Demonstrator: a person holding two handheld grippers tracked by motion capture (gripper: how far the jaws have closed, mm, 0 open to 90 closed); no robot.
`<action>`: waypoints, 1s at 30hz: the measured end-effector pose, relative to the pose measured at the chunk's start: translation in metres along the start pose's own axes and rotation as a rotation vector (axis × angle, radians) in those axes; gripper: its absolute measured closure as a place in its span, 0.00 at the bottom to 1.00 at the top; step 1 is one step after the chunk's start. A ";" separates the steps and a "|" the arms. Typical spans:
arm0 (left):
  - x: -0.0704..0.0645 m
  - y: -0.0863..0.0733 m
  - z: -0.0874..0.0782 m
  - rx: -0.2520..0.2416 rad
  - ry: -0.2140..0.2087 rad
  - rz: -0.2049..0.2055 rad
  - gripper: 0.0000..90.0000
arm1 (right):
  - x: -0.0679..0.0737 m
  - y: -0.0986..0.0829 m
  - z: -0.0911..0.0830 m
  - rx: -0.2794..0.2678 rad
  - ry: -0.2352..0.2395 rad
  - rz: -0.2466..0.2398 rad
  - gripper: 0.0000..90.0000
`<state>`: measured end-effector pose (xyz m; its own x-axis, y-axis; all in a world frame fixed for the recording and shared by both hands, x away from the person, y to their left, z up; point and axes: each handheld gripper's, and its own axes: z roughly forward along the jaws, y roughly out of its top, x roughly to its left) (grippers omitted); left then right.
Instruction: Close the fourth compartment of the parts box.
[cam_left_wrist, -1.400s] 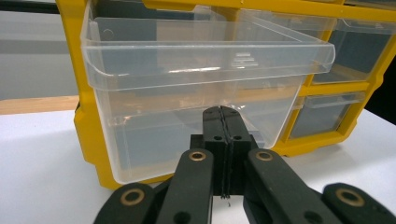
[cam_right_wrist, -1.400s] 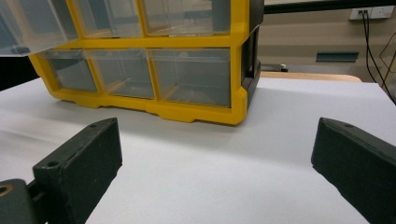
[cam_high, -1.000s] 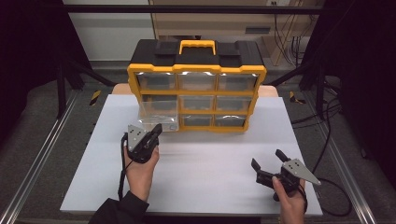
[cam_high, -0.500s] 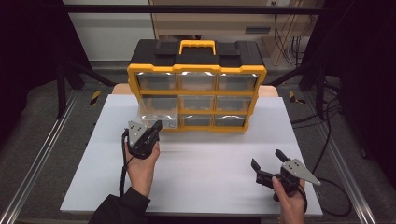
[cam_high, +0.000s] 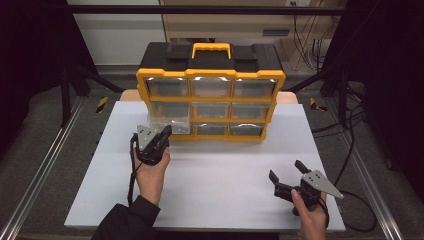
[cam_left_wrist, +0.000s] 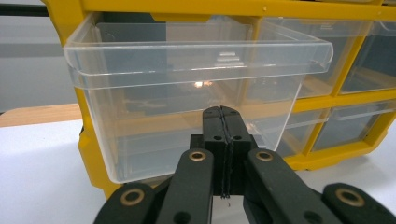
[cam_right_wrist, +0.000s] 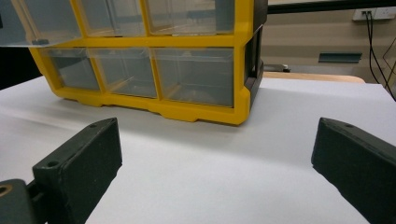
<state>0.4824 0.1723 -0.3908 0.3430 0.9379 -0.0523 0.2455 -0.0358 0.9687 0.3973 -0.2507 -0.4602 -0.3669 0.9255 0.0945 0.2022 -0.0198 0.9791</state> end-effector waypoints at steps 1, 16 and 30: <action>0.000 0.000 0.001 0.001 0.001 0.002 1.00 | 0.000 0.000 0.000 0.000 0.000 -0.001 0.02; 0.002 0.004 0.008 0.011 0.010 0.025 1.00 | -0.001 0.000 0.000 -0.001 0.001 0.000 0.02; 0.004 0.006 0.010 0.010 0.014 0.032 1.00 | -0.001 0.000 0.000 -0.002 0.000 -0.002 0.02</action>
<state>0.4945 0.1721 -0.3874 0.3384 0.9408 -0.0180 0.2435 -0.0690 0.9674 0.3971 -0.2515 -0.4601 -0.3674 0.9254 0.0927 0.1993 -0.0190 0.9798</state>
